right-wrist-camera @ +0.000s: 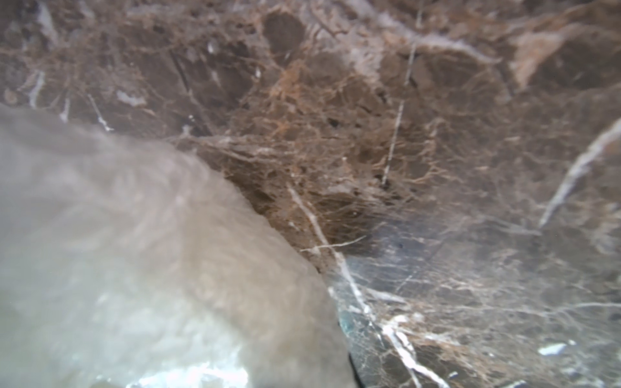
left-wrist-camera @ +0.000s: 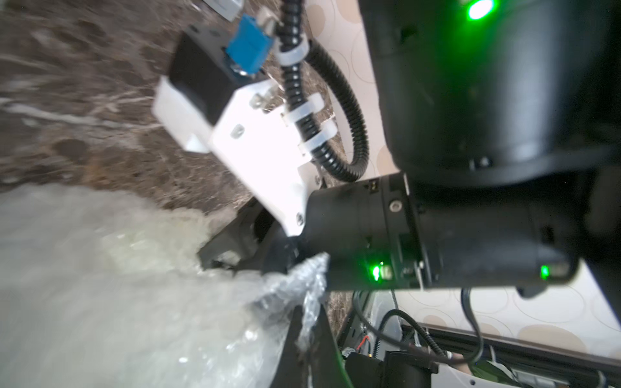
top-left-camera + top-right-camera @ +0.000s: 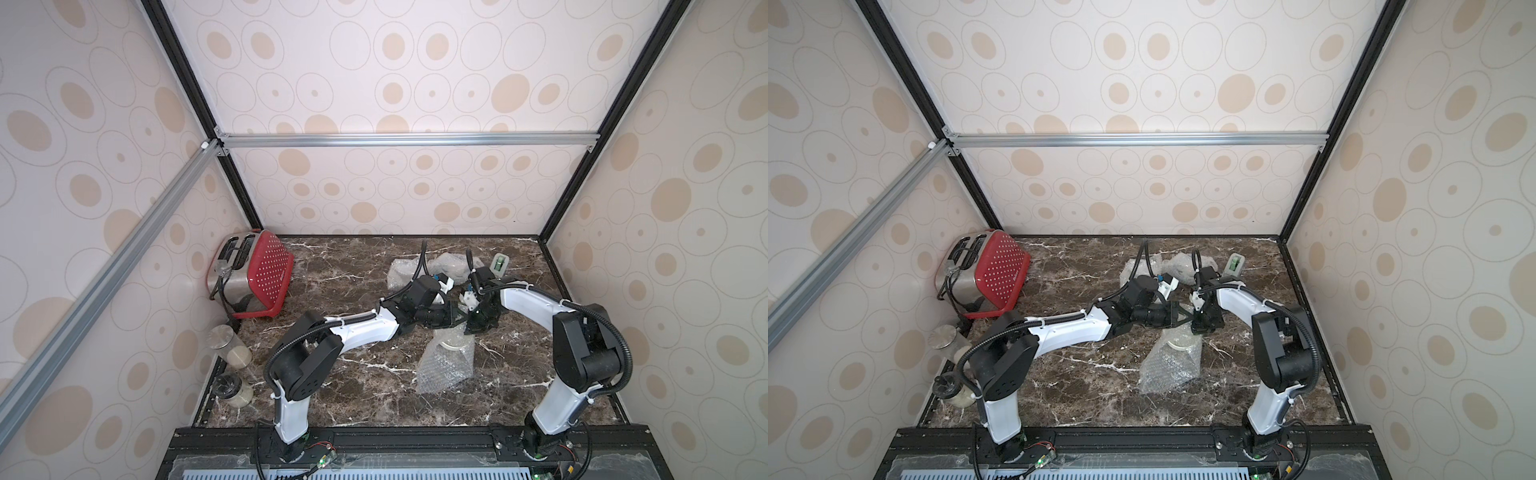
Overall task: Wrap bowls in bubble wrap
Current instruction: Wrap the bowl in bubble wrap.
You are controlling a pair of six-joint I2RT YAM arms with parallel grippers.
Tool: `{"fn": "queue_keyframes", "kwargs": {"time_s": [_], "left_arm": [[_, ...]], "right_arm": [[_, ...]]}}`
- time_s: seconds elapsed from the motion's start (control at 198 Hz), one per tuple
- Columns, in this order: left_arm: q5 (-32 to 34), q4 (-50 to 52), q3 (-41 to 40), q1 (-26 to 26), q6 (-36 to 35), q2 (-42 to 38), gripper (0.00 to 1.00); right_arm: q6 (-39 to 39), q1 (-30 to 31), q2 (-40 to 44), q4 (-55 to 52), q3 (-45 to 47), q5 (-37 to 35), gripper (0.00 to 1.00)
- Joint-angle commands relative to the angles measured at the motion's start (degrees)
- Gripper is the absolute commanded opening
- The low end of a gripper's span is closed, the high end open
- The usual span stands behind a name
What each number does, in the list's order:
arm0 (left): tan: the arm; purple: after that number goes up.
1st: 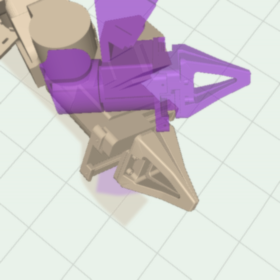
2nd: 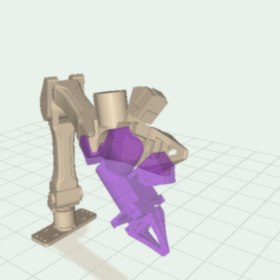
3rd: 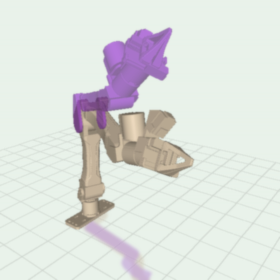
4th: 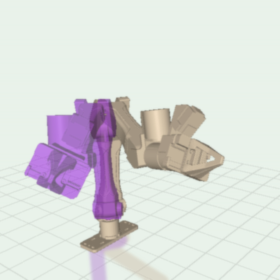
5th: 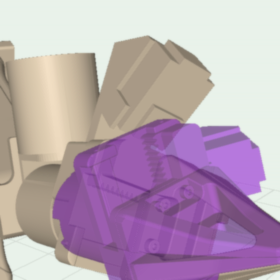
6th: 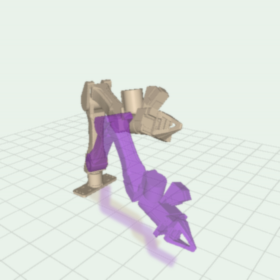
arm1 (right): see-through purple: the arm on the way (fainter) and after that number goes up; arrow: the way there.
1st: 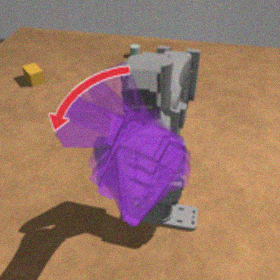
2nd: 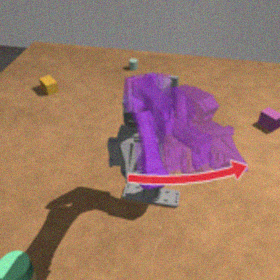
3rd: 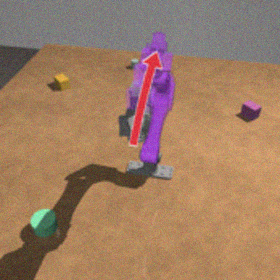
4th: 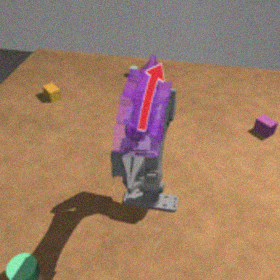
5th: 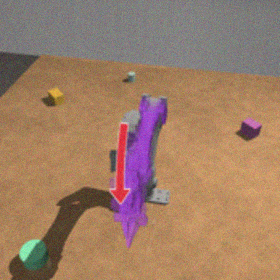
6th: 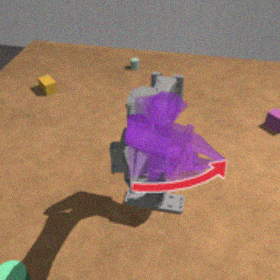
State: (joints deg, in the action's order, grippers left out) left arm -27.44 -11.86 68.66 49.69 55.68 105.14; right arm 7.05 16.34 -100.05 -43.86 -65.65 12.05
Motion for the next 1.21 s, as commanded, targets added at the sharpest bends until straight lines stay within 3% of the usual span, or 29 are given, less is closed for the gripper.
{"fn": "queue_keyframes", "kwargs": {"time_s": [0.0, 0.465, 0.89, 0.956, 1.103, 1.209], "left_arm": [[5.7, -0.5, -4.7, -0.6, 0.0, -2.8, 0.0], [-0.4, 3.0, 5.8, 2.4, 1.2, 9.2, 0.0], [0.1, 9.5, -1.3, 2.5, -0.6, 11.9, 0.02], [0.0, 9.5, -0.8, 2.5, -0.7, 12.5, 0.02], [-0.5, 10.2, 1.5, 2.4, -1.2, 13.8, 0.02], [-0.8, 10.3, 2.0, 2.3, -1.4, 14.1, 0.02]], "right_arm": [[0.6, 0.0, 1.4, -0.1, -0.2, 3.3, 0.04], [0.5, 0.0, 2.2, 0.3, 0.5, 4.2, 0.04], [1.6, 0.0, 2.0, 1.5, 0.3, 5.8, 0.07], [1.8, 0.0, 2.1, 1.4, 0.3, 6.3, 0.12], [1.5, -1.6, 3.6, 0.2, 0.2, 7.5, 0.35], [1.1, -3.1, 6.2, -0.3, 1.0, 9.3, 0.43]]}}
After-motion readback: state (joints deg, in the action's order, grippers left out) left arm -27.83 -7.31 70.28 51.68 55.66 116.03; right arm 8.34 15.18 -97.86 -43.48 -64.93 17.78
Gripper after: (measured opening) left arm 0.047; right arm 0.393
